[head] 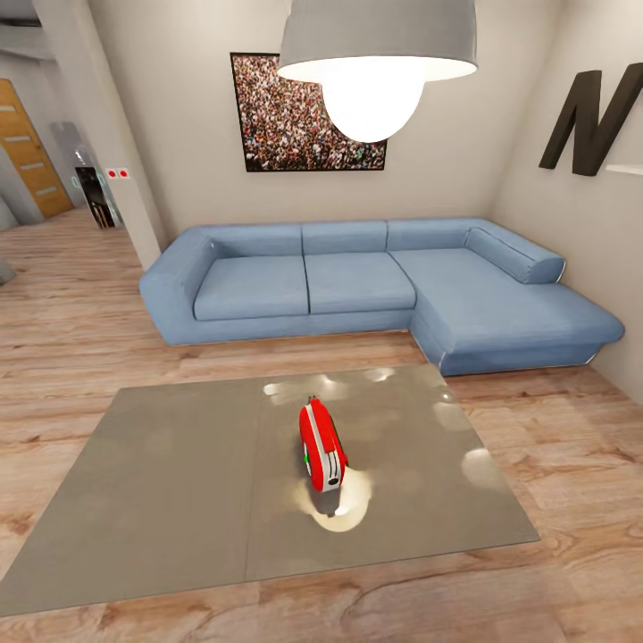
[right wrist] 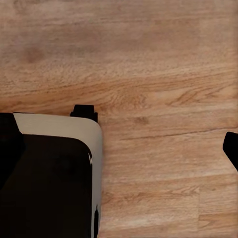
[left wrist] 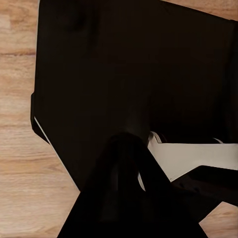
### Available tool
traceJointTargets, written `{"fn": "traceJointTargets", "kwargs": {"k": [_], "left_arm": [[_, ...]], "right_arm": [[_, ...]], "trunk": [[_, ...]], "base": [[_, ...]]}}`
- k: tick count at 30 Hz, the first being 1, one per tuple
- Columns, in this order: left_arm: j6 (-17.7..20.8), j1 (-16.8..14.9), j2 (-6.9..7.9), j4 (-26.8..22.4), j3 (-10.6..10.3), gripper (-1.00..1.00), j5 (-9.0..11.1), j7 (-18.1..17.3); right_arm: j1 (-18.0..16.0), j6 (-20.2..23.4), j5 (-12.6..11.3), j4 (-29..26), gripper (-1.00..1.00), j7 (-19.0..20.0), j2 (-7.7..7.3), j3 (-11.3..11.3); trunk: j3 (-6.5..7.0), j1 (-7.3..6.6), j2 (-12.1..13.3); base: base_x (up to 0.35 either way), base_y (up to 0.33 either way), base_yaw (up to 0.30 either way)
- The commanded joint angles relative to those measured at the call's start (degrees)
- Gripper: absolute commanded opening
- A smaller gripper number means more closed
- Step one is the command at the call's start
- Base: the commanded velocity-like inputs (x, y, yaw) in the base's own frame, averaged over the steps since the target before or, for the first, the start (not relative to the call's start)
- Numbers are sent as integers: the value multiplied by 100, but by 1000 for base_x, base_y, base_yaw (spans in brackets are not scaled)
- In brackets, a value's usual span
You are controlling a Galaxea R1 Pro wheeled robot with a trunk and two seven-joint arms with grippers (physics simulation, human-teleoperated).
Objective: Turn on the radio receiver that's on the table in the living room.
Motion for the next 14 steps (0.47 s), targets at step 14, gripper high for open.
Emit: {"fn": "traceJointTargets", "kwargs": {"k": [14], "left_arm": [[0, 0, 0, 0, 0, -100, 0, 0]], "right_arm": [[-2, 0, -1, -1, 100, 0, 1, 0]], "trunk": [[0, 0, 0]], "base": [[0, 0, 0]]}}
